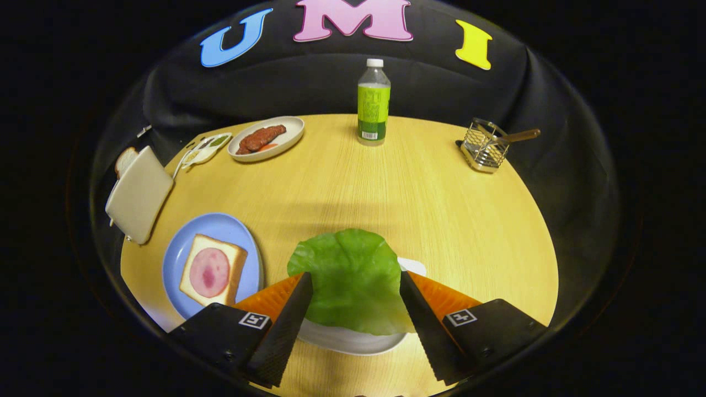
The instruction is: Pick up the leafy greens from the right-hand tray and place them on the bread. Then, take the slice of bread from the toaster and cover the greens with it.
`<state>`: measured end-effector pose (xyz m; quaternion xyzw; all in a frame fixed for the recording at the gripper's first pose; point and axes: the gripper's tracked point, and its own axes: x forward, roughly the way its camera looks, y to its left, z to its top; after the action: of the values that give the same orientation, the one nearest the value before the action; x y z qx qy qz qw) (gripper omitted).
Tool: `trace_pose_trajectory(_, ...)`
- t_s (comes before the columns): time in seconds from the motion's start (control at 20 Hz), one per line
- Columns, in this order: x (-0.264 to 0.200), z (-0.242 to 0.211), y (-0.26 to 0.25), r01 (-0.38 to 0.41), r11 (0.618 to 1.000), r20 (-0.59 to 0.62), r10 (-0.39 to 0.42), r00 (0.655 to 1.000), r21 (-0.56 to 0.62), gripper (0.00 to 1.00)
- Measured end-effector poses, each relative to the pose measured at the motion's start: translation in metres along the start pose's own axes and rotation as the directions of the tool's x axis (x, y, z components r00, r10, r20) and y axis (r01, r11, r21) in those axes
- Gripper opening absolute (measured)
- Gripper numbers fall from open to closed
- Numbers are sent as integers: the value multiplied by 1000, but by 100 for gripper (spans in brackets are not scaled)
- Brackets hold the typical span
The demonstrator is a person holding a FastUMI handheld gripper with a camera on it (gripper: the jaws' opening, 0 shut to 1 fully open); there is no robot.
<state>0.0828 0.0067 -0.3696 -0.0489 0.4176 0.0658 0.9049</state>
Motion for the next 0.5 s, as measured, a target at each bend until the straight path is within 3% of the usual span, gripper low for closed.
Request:
trace_pose_trajectory(0.2, 14, -21, -4, 20, 1000, -62, -21, 998, -10, 98)
trace_pose_trajectory(0.5, 19, -16, 0, -10, 1000, -49, 9, 999, -11, 91)
